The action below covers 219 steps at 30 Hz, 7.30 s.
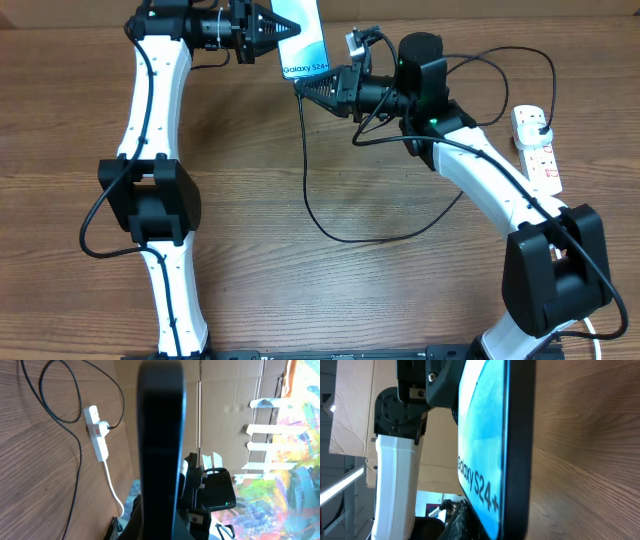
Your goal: Plug charger to phone and switch on socket
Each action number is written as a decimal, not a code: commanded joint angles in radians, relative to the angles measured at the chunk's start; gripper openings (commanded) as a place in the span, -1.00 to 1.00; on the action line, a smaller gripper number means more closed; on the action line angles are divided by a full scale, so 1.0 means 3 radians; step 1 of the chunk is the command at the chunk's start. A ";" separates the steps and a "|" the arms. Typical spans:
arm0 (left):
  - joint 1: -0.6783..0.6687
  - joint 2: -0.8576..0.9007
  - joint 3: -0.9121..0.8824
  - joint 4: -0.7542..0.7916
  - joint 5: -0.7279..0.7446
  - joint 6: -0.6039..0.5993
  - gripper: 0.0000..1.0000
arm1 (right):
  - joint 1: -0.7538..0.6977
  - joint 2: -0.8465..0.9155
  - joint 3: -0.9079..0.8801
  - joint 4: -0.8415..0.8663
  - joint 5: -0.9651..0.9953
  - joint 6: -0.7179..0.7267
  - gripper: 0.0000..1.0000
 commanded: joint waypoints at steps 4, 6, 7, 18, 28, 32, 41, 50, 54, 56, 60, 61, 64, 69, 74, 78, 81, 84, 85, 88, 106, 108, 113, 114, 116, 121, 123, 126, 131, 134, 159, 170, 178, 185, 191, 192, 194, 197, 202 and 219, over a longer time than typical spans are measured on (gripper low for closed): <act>-0.0118 -0.0146 0.0039 -0.0032 0.0323 -0.0015 -0.92 | -0.0074 -0.0038 0.0038 0.0055 0.0389 0.0023 -0.92; -0.0104 -0.0146 0.0039 0.0005 0.0318 -0.0018 -0.92 | -0.0083 -0.0038 0.0038 0.0053 0.0364 0.0041 -0.92; -0.0088 -0.0146 0.0039 0.0031 0.0317 -0.0019 -0.92 | -0.0081 -0.0038 0.0038 0.0052 0.0342 0.0039 -0.92; 0.0198 -0.0146 0.0039 0.0150 0.0322 -0.0170 -0.92 | -0.0086 -0.0038 0.0038 0.0041 0.0205 0.0052 -0.92; 0.0125 -0.0146 0.0039 0.0160 0.0323 -0.0149 -0.91 | -0.0086 -0.0038 0.0038 0.0042 0.0023 0.0037 -0.92; 0.0081 -0.0146 0.0039 0.0254 0.0319 -0.0034 -0.92 | -0.0086 -0.0038 0.0038 0.0107 -0.0422 -0.0254 -0.92; 0.0120 -0.0146 0.0039 0.0493 0.0244 0.0660 -0.92 | 0.0003 -0.0038 0.0031 -0.0109 -0.2098 -0.1996 -0.93; 0.0158 -0.0146 0.0039 0.0502 0.0253 0.0942 -0.92 | 0.0144 -0.0038 0.0025 -0.0558 -0.2098 -0.2731 -0.93; 0.0201 -0.0146 0.0039 0.0500 0.0252 0.1203 -0.92 | 0.0144 -0.0038 0.0025 -0.0866 -0.2098 -0.3072 -0.93; 0.0207 -0.0146 0.0039 0.0500 0.0251 0.1246 -0.92 | 0.0144 -0.0038 0.0025 -0.1015 -0.2098 -0.3216 -0.93; 0.0216 -0.0146 0.0039 0.0498 0.0252 0.1400 -0.91 | 0.0148 -0.0038 0.0025 -0.1330 -0.2098 -0.3585 -0.93; 0.0216 -0.0146 0.0039 0.0500 0.0251 0.1427 -0.92 | 0.0148 -0.0038 0.0025 -0.1395 -0.2098 -0.3657 -0.93; 0.0216 -0.0146 0.0039 0.0498 0.0252 0.1499 -0.91 | 0.0148 -0.0038 0.0025 -0.1563 -0.2098 -0.3877 -0.93; 0.0216 -0.0146 0.0039 0.0498 0.0252 0.1541 -0.92 | 0.0148 -0.0038 0.0025 -0.1607 -0.2097 -0.3970 -0.93; 0.0216 -0.0146 0.0039 0.0497 0.0252 0.1553 -0.92 | 0.0146 -0.0038 0.0025 -0.1624 -0.2078 -0.3966 -0.93; 0.0216 -0.0146 0.0039 0.0473 0.0251 0.1509 -0.91 | 0.0148 -0.0038 0.0025 -0.1790 -0.1979 -0.3934 -0.93; 0.0216 -0.0146 0.0039 0.0441 0.0251 0.1451 -0.92 | 0.0148 -0.0038 0.0025 -0.2249 -0.0924 -0.3388 -0.92; 0.0216 -0.0146 0.0039 0.0421 0.0249 0.1377 -0.92 | 0.0148 -0.0038 0.0025 -0.2796 0.0469 -0.2845 -0.93; 0.0216 -0.0146 0.0039 0.0406 0.0249 0.1377 -0.91 | 0.0148 -0.0038 0.0025 -0.3105 0.1227 -0.2527 -0.92; 0.0216 -0.0146 0.0039 0.0385 0.0249 0.1326 -0.91 | 0.0148 -0.0038 0.0025 -0.3447 0.1972 -0.2280 -0.93; 0.0211 -0.0146 0.0039 0.0193 -0.0140 0.0979 -0.92 | 0.0159 -0.0038 -0.0547 -0.3480 0.2913 -0.1956 -0.93; 0.0209 -0.0146 0.0039 0.0099 -0.0212 0.0983 -0.91 | 0.0159 -0.0038 -0.0621 -0.3408 0.2911 -0.1956 -0.92; 0.0202 -0.0146 0.0039 -0.0108 -0.0264 0.1230 -0.91 | 0.0159 -0.0038 -0.0744 -0.3379 0.2911 -0.1954 0.32; 0.0198 -0.0146 0.0039 -0.0128 -0.0280 0.1247 -0.91 | 0.0159 -0.0038 -0.0745 -0.3384 0.2909 -0.1954 0.39; 0.0186 -0.0146 0.0039 -0.0136 -0.0281 0.1256 -0.92 | 0.0159 -0.0038 -0.0745 -0.3386 0.2907 -0.1953 0.54; 0.0148 -0.0146 0.0039 -0.0141 -0.0326 0.1254 -0.92 | 0.0159 -0.0038 -0.0745 -0.3386 0.2908 -0.1943 1.00; 0.0130 -0.0146 0.0039 -0.0174 -0.0375 0.1255 -0.91 | 0.0159 -0.0038 -0.0745 -0.3386 0.2914 -0.1946 1.00; 0.0092 -0.0146 0.0039 -0.0290 -0.0542 0.1256 -0.92 | 0.0159 -0.0038 -0.0745 -0.3377 0.2597 -0.1946 1.00; 0.0045 -0.0146 0.0039 -0.0291 -0.0539 0.1308 -0.91 | 0.0159 -0.0038 -0.0757 -0.3437 0.2567 -0.1939 0.45; 0.0013 -0.0146 0.0039 -0.0291 -0.0542 0.1331 -0.92 | 0.0159 -0.0037 -0.0772 -0.3433 0.2738 -0.1695 0.31; -0.0024 -0.0146 0.0039 -0.0291 -0.0542 0.1330 -0.92 | 0.0159 0.0331 -0.0779 -0.3544 0.2673 -0.1961 -0.22; -0.0025 -0.0146 0.0039 -0.0290 -0.0543 0.1330 -0.91 | 0.0159 0.0393 -0.0779 -0.3409 0.2694 -0.1960 -0.53; -0.0025 -0.0146 0.0039 -0.0298 -0.0543 0.1330 -0.92 | 0.0159 0.0393 -0.0779 -0.3372 0.2696 -0.1960 -0.63; -0.0025 -0.0146 0.0039 -0.0305 -0.0540 0.1329 -0.92 | 0.0159 0.0394 -0.0779 -0.3513 0.2696 -0.1976 -0.27; -0.0025 -0.0146 0.0039 -0.0306 -0.0539 0.1329 -0.91 | 0.0159 0.0393 -0.0779 -0.3525 0.2696 -0.1987 -0.46; -0.0025 -0.0146 0.0039 -0.0312 -0.0538 0.1329 -0.91 | 0.0159 0.0394 -0.0779 -0.3529 0.2696 -0.1989 -0.49; -0.0025 -0.0146 0.0039 -0.0312 -0.0538 0.1329 -0.92 | 0.0159 0.0394 -0.0779 -0.3529 0.2697 -0.1989 -0.50; -0.0024 -0.0146 0.0039 -0.0312 -0.0538 0.1329 -0.91 | 0.0159 0.0393 -0.0779 -0.3524 0.2696 -0.1987 -0.56; -0.0025 -0.0146 0.0039 -0.0312 -0.0538 0.1329 -0.91 | 0.0159 0.0394 -0.0779 -0.3525 0.2694 -0.1986 -0.73; -0.0025 -0.0146 0.0039 -0.0074 0.0322 0.1555 -0.91 | 0.0039 -0.0039 -0.0262 -0.3422 0.0838 -0.3190 -0.93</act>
